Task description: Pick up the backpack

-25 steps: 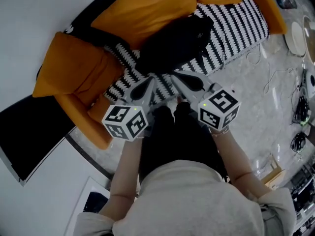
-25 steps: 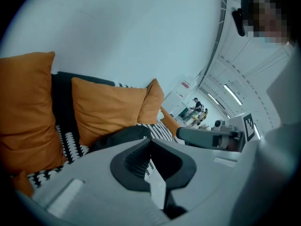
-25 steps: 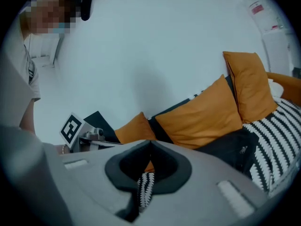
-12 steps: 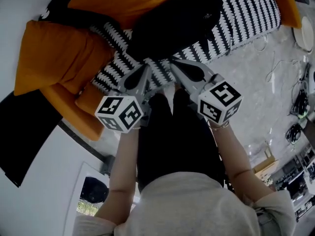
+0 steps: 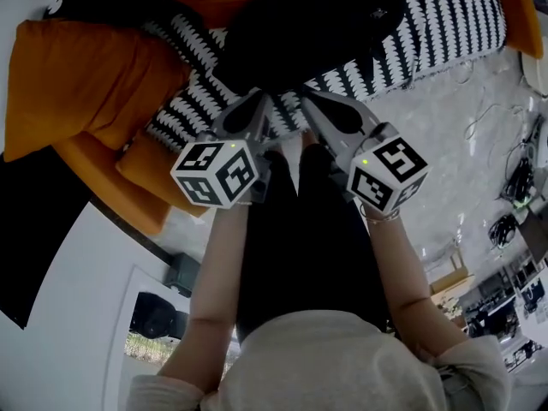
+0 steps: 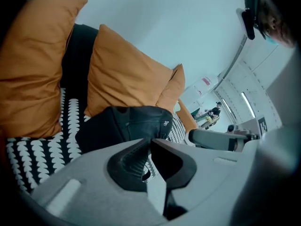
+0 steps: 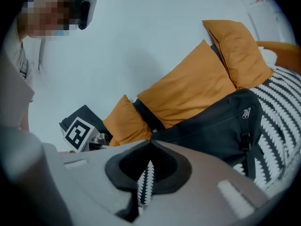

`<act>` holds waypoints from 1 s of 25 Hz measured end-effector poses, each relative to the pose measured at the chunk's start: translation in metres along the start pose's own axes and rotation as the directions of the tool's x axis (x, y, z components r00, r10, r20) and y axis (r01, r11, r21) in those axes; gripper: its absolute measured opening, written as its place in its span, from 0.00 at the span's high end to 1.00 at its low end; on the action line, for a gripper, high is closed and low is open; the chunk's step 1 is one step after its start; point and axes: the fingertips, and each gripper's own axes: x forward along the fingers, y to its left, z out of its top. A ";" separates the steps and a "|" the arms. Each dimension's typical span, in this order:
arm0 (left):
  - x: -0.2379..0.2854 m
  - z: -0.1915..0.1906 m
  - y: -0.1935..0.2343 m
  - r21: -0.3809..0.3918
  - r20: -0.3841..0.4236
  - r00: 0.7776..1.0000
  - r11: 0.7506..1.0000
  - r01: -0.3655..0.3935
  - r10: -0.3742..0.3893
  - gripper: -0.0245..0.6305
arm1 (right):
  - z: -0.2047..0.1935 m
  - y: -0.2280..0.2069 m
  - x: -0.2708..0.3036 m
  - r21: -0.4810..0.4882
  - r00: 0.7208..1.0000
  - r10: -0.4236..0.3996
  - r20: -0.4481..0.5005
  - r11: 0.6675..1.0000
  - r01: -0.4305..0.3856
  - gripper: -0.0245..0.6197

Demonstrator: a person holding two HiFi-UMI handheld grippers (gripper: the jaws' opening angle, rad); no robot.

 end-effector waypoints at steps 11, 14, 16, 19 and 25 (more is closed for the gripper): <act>0.028 -0.045 0.028 -0.078 -0.053 0.982 0.980 -0.184 0.181 0.51 | -0.037 -0.020 0.003 0.039 0.998 -0.009 -0.055 0.999 0.011 0.96; 0.033 -0.054 0.042 -0.103 -0.043 0.970 0.965 -0.241 0.238 0.45 | -0.048 -0.025 0.007 0.050 0.998 -0.012 -0.056 0.999 0.015 0.96; 0.042 -0.051 0.054 -0.125 -0.021 0.964 0.956 -0.264 0.263 0.44 | -0.050 -0.034 0.013 0.052 0.998 -0.024 -0.061 0.998 0.027 0.96; 0.054 -0.035 0.059 -0.184 0.025 0.964 0.949 -0.256 0.265 0.45 | -0.044 -0.047 0.016 0.063 0.998 -0.036 -0.060 0.997 0.040 0.96; 0.054 -0.024 0.063 -0.222 0.127 0.929 0.923 -0.315 0.347 0.45 | -0.034 -0.053 0.001 0.068 0.997 -0.062 -0.043 0.996 0.065 0.96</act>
